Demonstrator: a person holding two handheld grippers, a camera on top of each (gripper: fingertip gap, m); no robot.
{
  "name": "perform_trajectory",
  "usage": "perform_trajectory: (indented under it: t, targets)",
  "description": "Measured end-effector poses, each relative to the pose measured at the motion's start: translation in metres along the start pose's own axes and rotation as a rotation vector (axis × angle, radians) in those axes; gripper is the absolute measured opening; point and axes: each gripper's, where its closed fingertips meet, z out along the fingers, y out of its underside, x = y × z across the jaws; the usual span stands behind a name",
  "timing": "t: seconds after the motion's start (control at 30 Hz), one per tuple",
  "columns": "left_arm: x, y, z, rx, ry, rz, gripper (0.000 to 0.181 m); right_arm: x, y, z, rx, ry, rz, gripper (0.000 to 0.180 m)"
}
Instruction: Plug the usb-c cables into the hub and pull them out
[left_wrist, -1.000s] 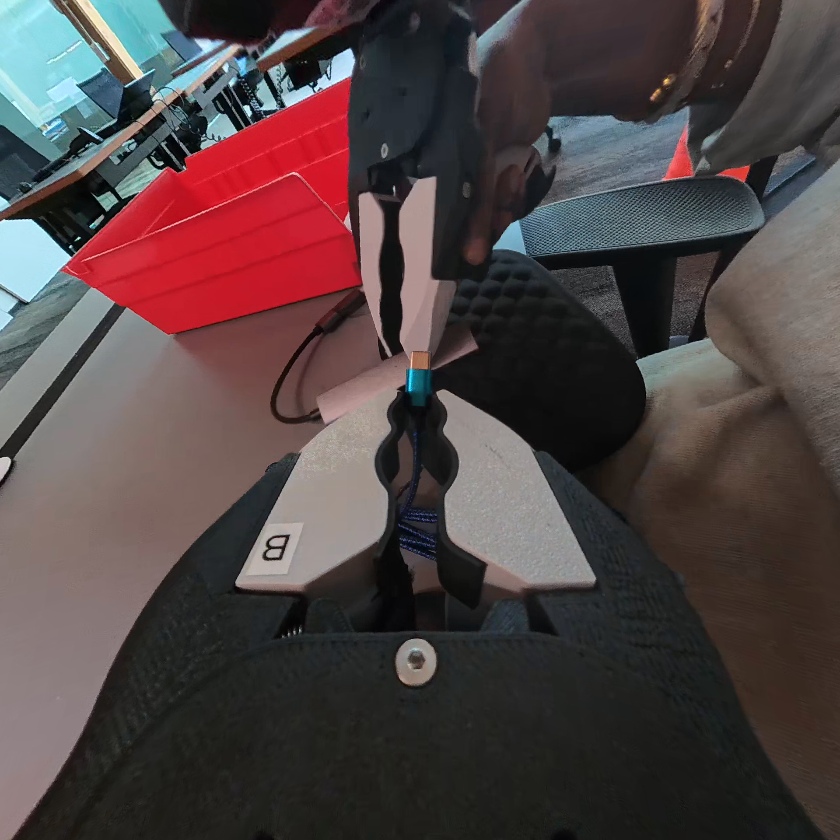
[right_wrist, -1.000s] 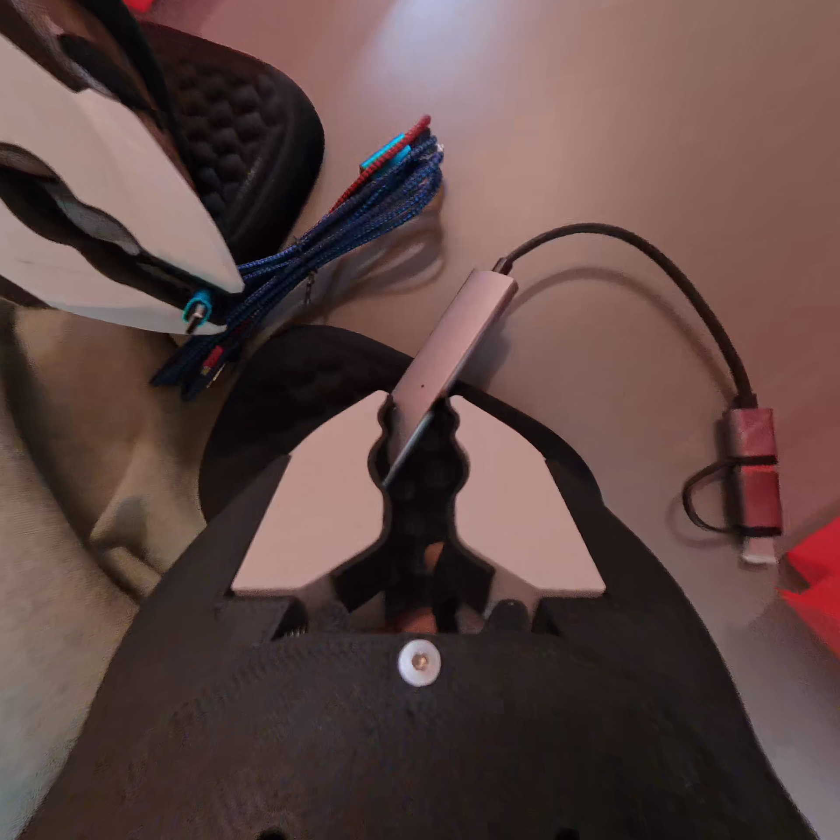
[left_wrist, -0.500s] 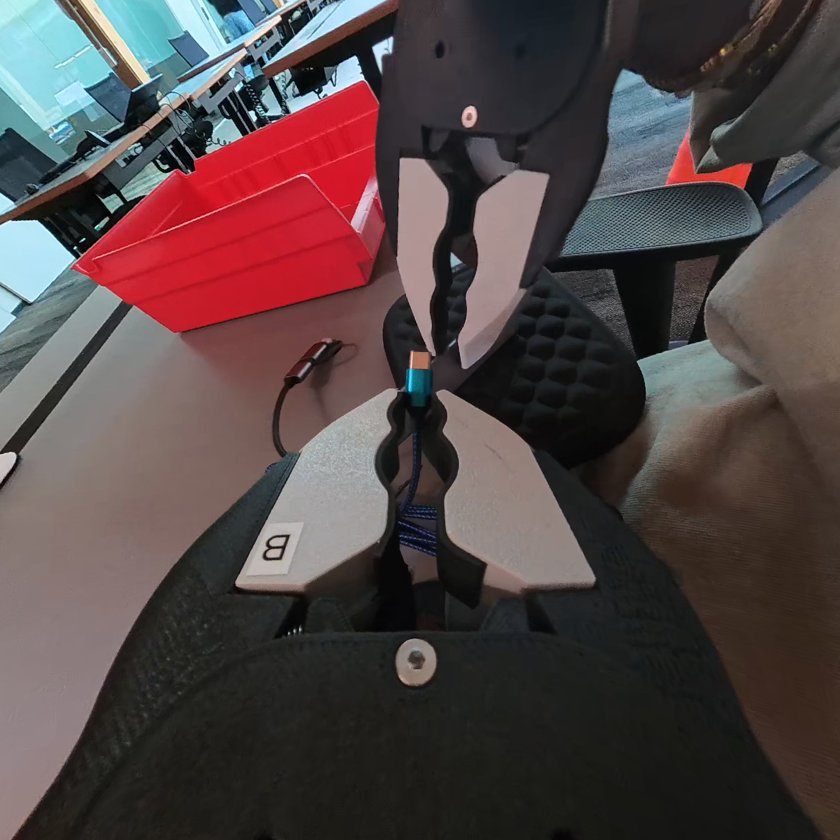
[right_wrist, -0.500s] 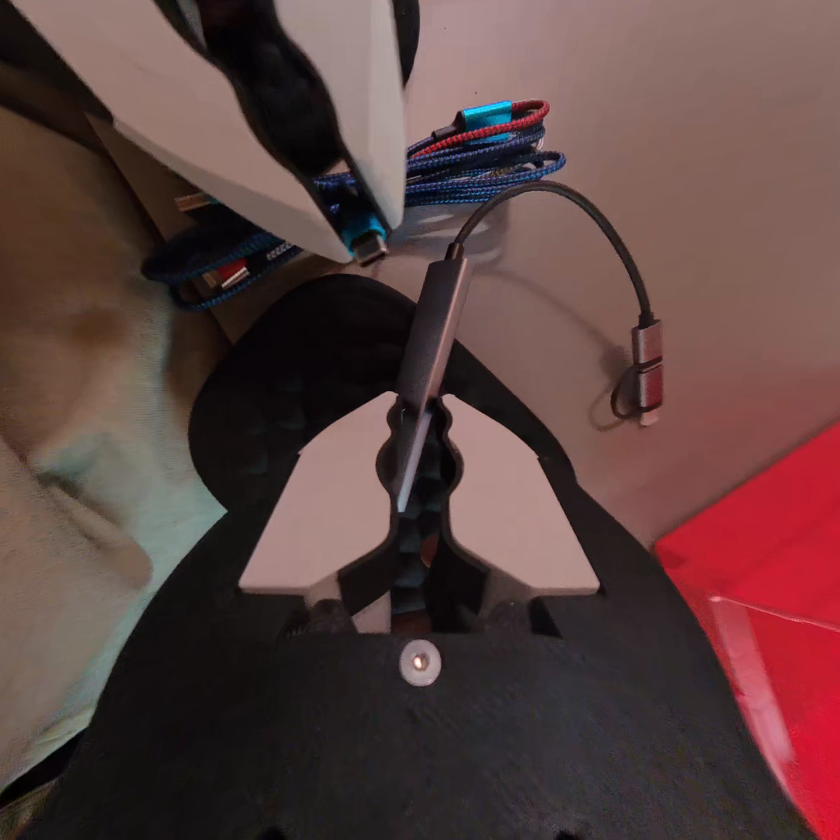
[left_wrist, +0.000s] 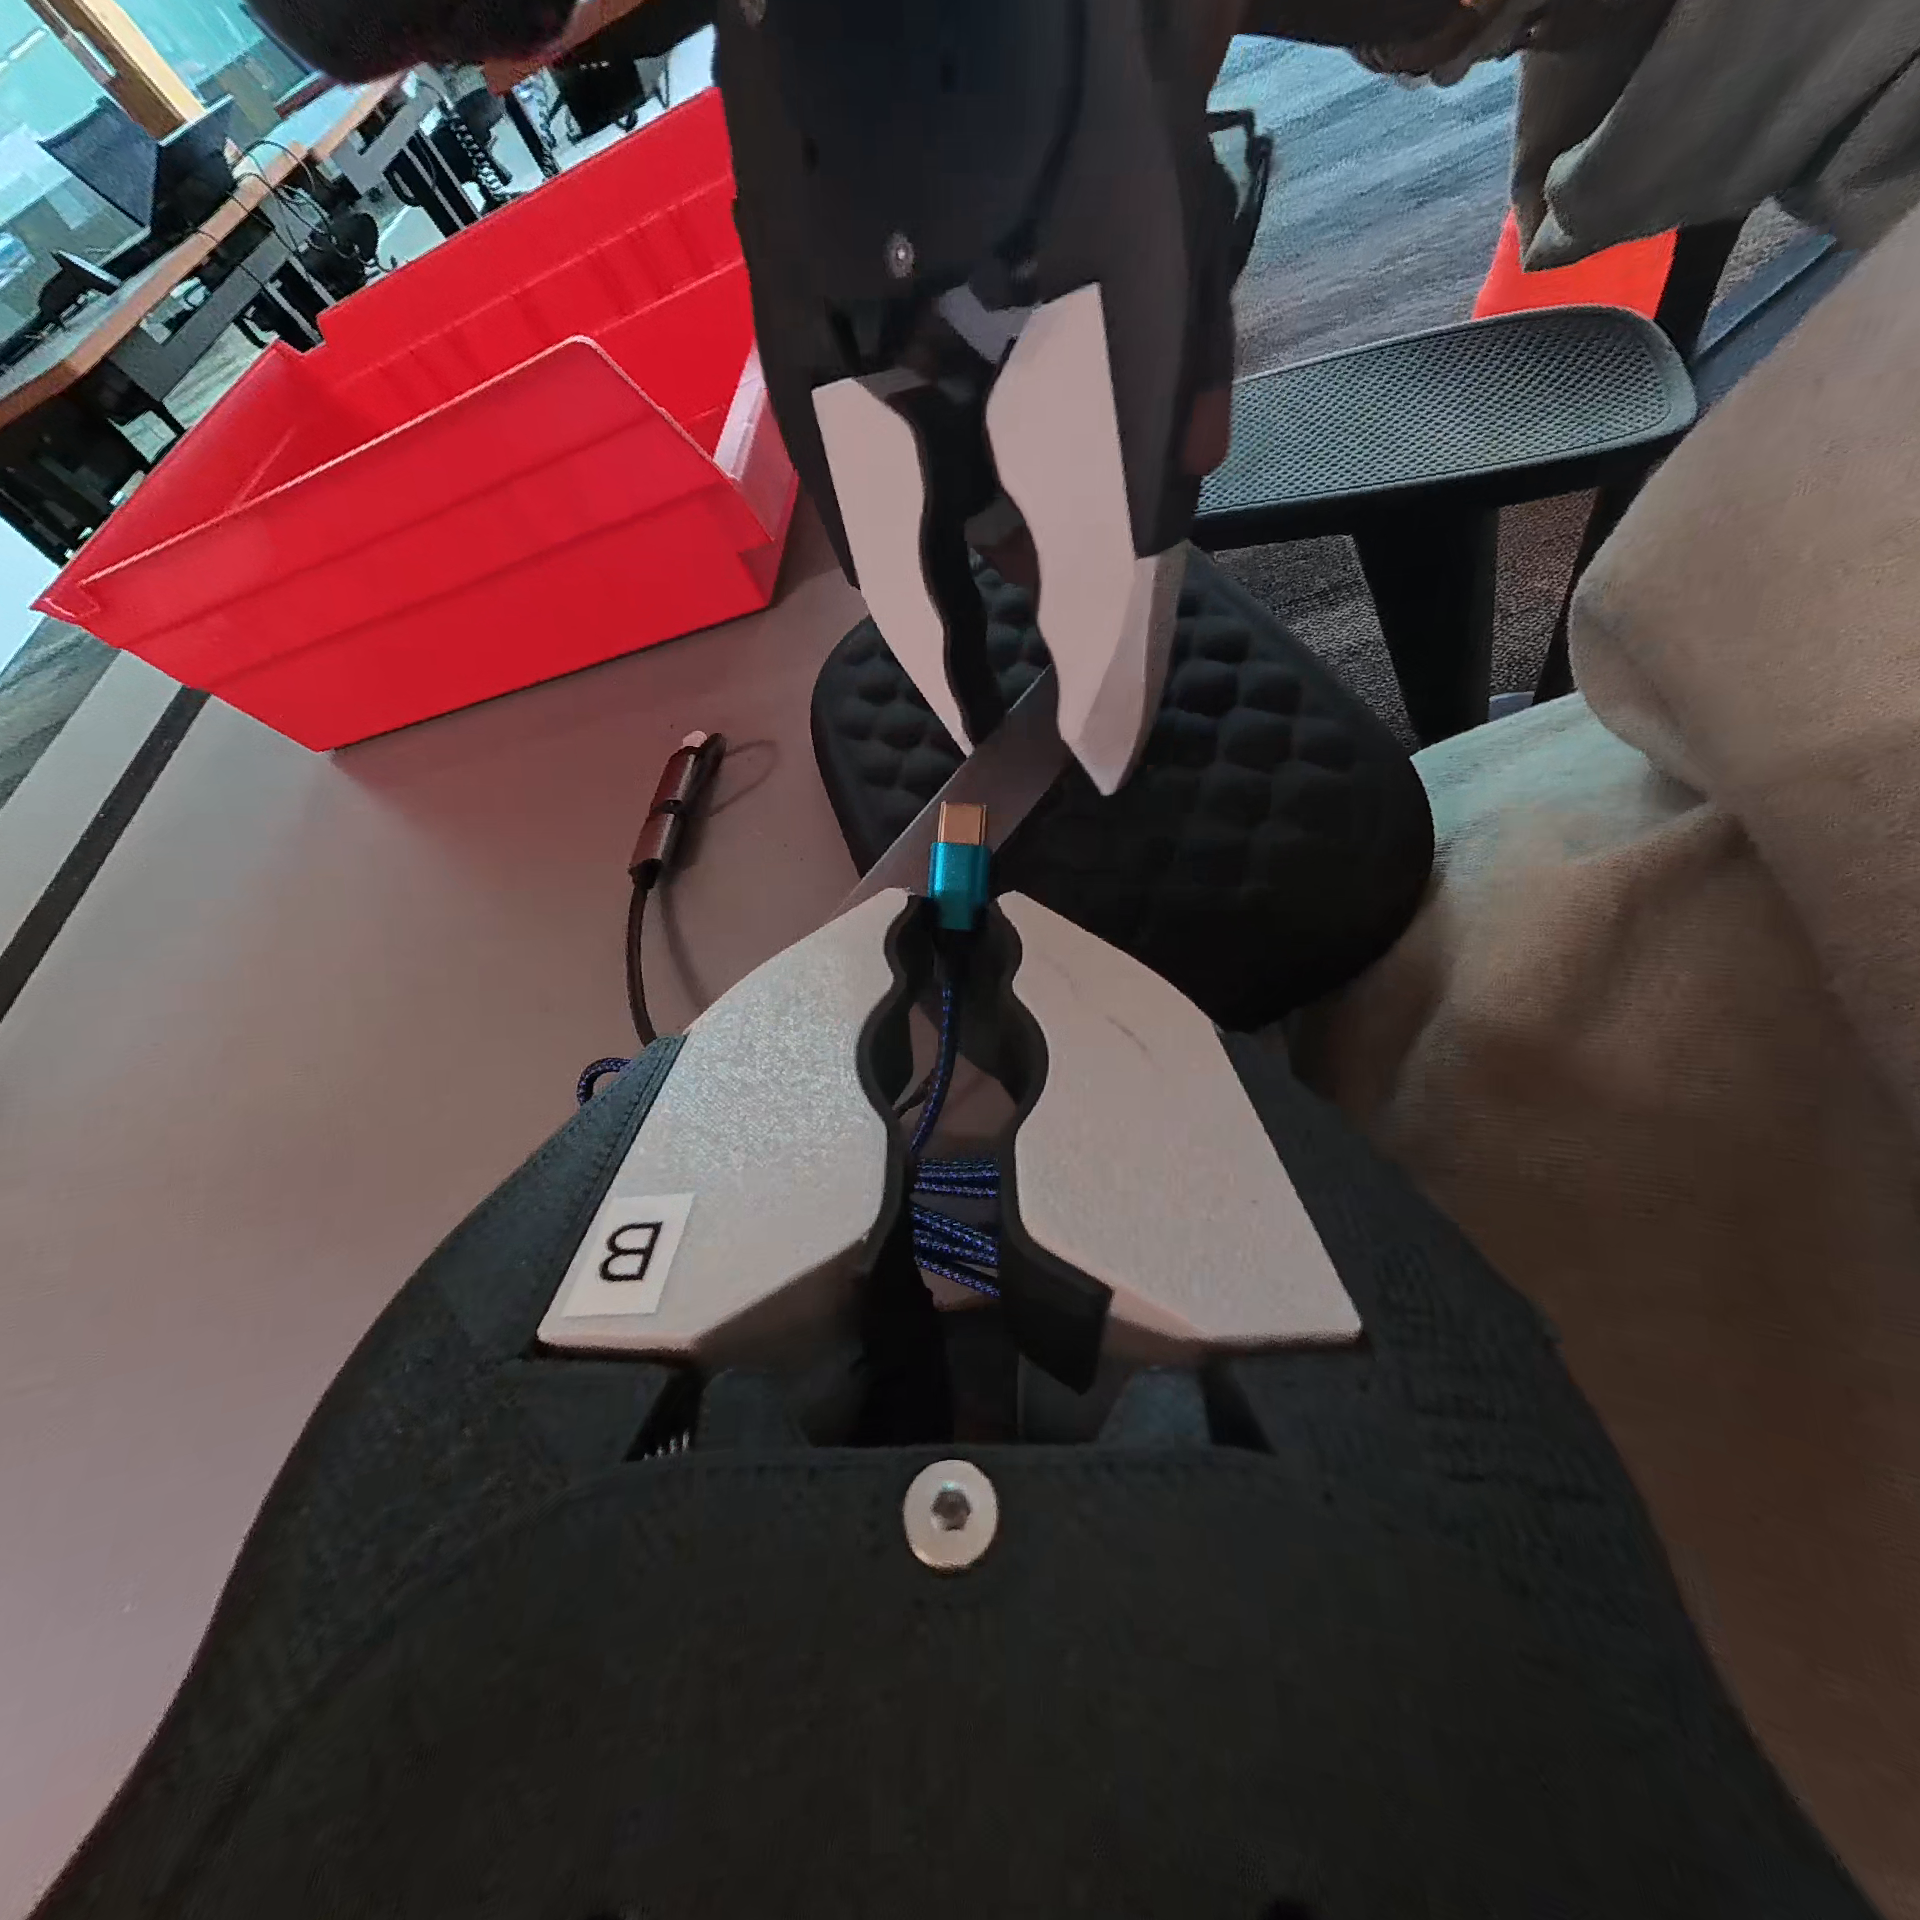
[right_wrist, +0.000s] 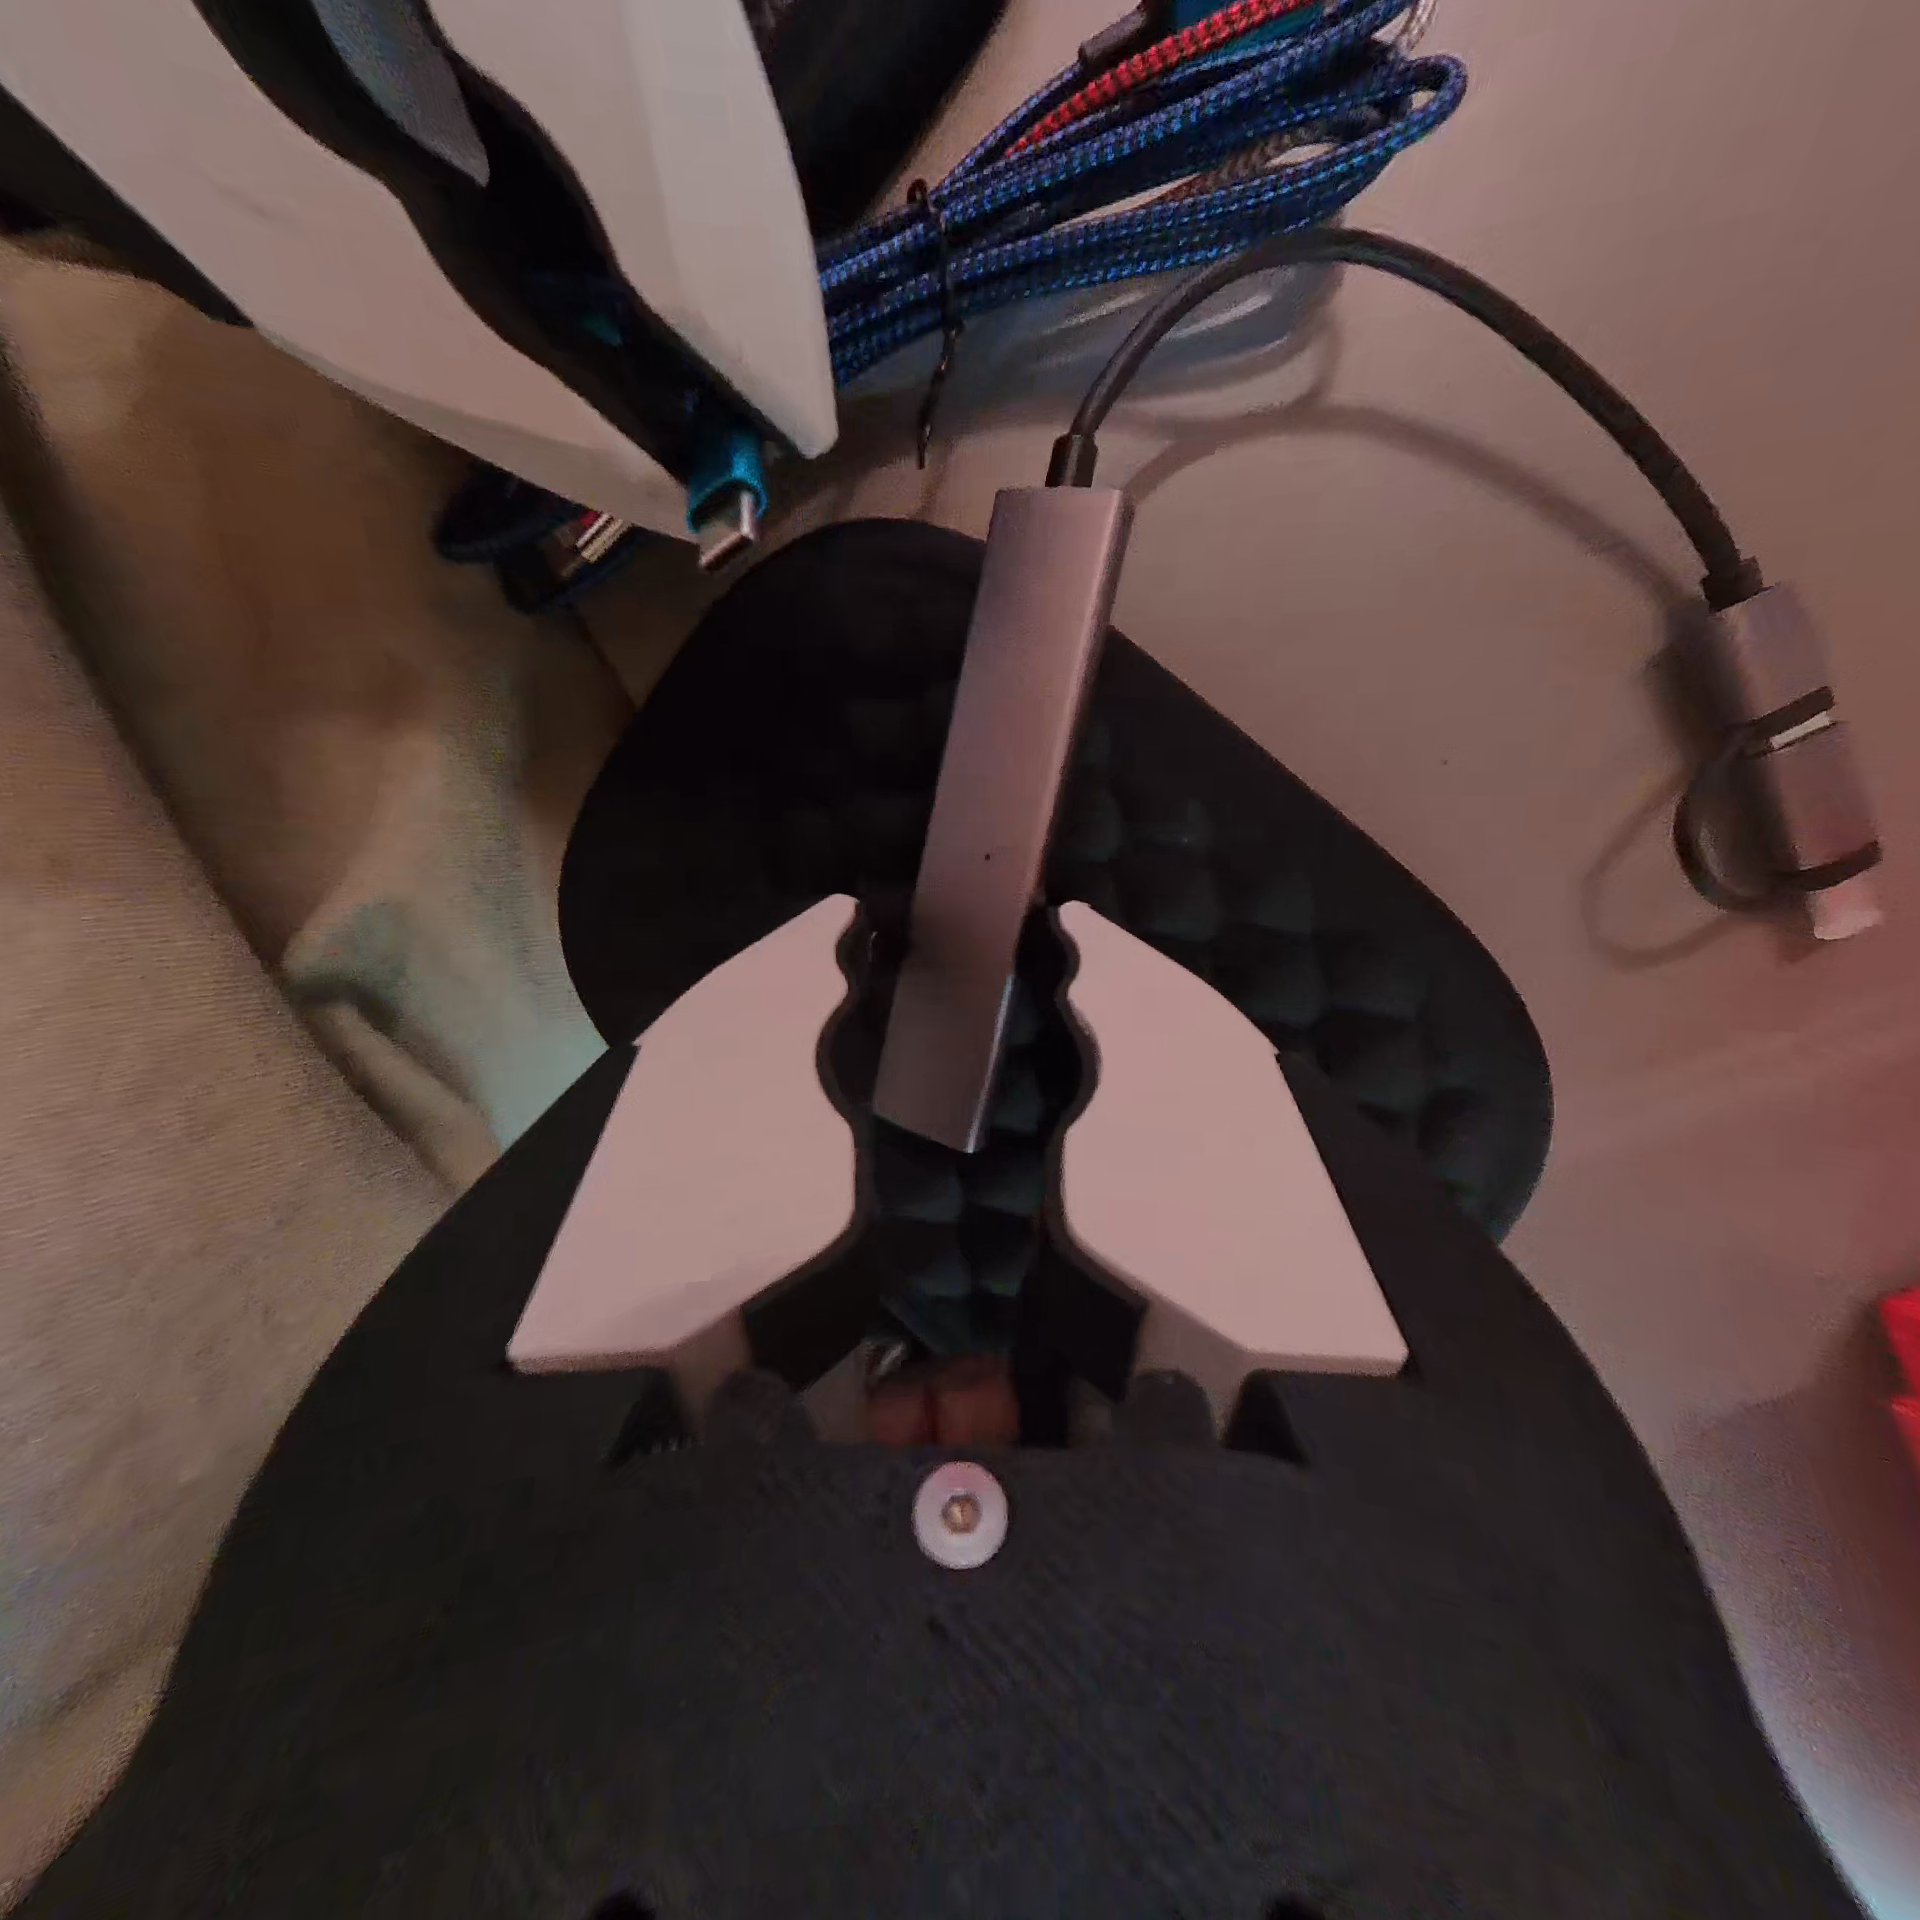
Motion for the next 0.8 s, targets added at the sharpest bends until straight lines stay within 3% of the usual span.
perform_trajectory:
  t: [0.1,0.17,0.27,0.37,0.43,0.57,0.8]
  targets:
    - [0.000,0.000,0.000,-0.002,-0.002,0.002,0.011,0.005,-0.004,-0.002,0.006,0.012,-0.021,0.022]
    - [-0.001,0.000,0.000,0.002,-0.005,-0.006,0.011,0.020,-0.012,-0.010,0.037,0.179,-0.110,0.021]
    - [-0.002,-0.001,-0.001,0.009,-0.008,-0.014,0.011,0.045,-0.014,-0.030,-0.052,0.576,-0.304,0.021]
    - [-0.002,-0.001,-0.001,0.011,-0.010,-0.010,0.011,0.037,-0.001,-0.018,-0.160,0.646,-0.386,0.021]
    - [-0.002,-0.001,-0.001,0.009,-0.013,-0.006,0.011,0.034,-0.003,-0.015,-0.120,0.610,-0.357,0.022]
    - [-0.002,-0.001,-0.001,0.008,-0.011,-0.007,0.011,0.003,-0.011,-0.011,0.019,0.336,-0.222,0.022]
    - [-0.001,0.000,0.000,0.004,-0.007,-0.004,0.011,-0.011,-0.004,-0.001,-0.017,0.263,-0.250,0.022]
